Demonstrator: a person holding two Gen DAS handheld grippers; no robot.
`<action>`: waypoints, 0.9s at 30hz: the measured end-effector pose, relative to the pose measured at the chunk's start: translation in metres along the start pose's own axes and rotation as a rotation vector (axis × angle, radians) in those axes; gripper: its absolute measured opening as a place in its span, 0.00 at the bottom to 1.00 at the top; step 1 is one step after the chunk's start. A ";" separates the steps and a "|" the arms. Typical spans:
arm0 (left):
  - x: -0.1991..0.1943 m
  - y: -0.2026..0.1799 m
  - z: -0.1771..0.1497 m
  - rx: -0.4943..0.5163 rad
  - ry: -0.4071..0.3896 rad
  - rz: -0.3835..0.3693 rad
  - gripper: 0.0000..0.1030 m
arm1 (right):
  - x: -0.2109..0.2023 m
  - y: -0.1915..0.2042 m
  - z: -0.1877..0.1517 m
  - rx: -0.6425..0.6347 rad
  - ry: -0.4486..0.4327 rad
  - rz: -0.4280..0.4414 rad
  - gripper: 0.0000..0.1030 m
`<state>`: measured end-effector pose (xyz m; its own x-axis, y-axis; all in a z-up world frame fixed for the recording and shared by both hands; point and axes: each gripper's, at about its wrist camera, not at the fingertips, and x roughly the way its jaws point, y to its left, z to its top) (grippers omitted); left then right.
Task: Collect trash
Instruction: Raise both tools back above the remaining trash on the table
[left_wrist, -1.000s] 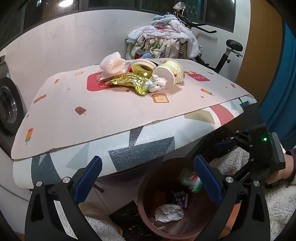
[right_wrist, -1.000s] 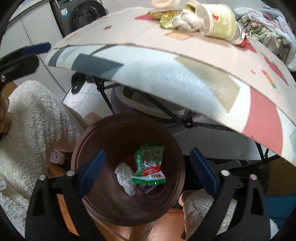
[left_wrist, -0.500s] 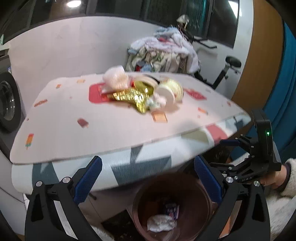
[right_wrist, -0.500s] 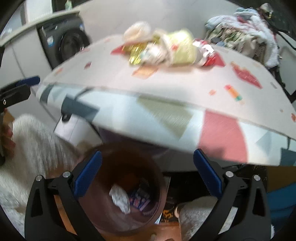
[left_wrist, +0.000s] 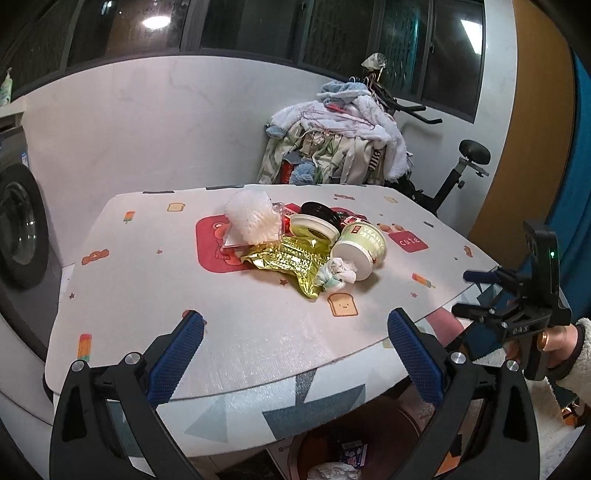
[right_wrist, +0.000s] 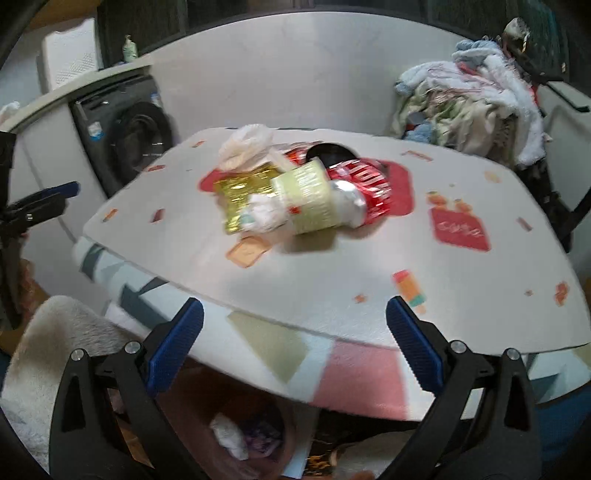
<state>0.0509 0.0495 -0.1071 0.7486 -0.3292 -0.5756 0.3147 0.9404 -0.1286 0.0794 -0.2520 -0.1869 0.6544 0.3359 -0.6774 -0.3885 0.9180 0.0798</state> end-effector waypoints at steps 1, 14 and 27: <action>0.002 0.000 0.002 0.005 0.004 0.003 0.95 | 0.001 -0.002 0.003 -0.007 0.006 -0.025 0.95; 0.034 0.018 0.008 0.012 0.049 0.093 0.94 | 0.018 -0.031 0.018 0.014 0.027 -0.070 0.95; 0.063 0.036 0.028 -0.007 0.057 0.146 0.94 | 0.044 -0.058 0.045 0.044 0.003 -0.043 0.95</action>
<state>0.1255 0.0600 -0.1251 0.7517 -0.1838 -0.6334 0.2009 0.9785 -0.0456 0.1601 -0.2807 -0.1887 0.6682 0.2955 -0.6828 -0.3314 0.9399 0.0824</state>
